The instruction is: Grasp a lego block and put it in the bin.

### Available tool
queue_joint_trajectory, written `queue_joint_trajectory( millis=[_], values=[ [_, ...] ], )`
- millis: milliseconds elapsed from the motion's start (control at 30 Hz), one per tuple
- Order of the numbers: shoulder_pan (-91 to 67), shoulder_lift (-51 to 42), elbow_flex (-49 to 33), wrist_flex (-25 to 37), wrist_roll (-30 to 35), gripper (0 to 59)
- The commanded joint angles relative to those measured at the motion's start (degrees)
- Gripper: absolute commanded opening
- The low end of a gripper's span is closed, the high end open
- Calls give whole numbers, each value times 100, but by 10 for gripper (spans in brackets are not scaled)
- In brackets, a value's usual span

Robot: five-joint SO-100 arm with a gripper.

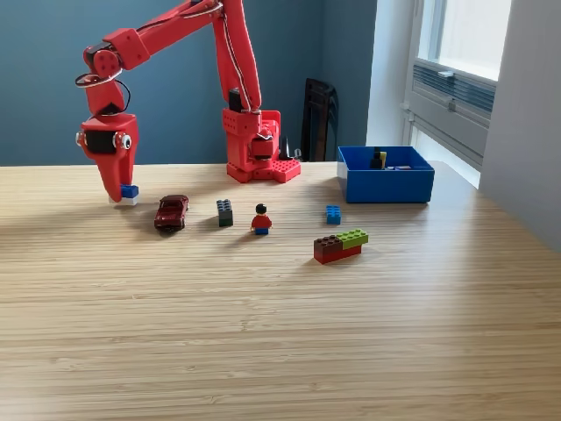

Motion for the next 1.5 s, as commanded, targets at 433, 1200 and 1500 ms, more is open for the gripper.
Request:
queue_joint_trajectory(
  millis=[433,1200,1500],
  values=[
    [-1521,835,-1424,976,4148,0],
    [-8060,3006,-686,1767,6653,0],
    [-10441,2988,-527,1758,6671,0]
  ],
)
